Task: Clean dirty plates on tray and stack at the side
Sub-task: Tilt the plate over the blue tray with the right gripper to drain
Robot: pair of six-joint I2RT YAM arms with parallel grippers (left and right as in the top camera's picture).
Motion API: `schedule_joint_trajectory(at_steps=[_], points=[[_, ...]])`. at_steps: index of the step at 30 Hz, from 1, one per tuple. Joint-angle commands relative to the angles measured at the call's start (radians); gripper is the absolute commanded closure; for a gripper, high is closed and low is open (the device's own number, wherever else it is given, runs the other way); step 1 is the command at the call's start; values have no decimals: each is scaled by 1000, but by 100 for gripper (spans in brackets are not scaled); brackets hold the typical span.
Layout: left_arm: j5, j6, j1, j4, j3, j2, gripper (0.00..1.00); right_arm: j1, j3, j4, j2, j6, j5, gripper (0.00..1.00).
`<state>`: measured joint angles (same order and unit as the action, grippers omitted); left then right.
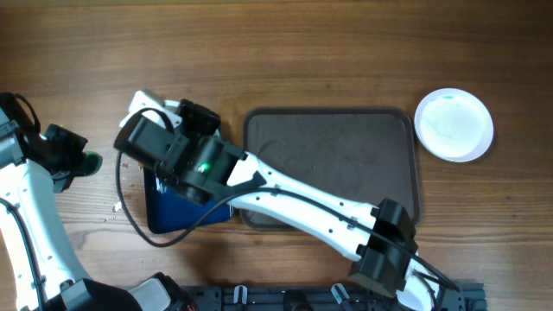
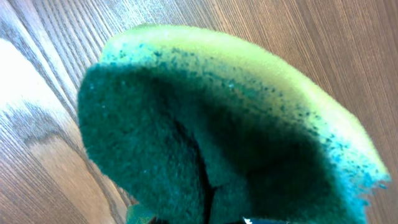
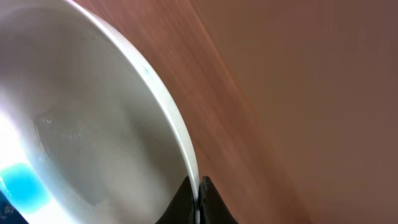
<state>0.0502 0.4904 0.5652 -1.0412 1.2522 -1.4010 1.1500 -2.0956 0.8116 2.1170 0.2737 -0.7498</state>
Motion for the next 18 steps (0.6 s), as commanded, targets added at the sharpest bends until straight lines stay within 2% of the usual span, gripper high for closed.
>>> schedule_joint_trajectory(at_steps=[1,7,10,18], points=[[1,-12,8,7,13,10,96,31,-26,-51,4,156,-76,95],[2,-12,8,6,13,10,96,43,-25,-169,4,408,-195,95],[2,-12,8,6,13,10,96,43,-25,-217,4,485,-227,95],[2,-12,8,6,13,10,96,43,-25,-238,4,565,-244,95]])
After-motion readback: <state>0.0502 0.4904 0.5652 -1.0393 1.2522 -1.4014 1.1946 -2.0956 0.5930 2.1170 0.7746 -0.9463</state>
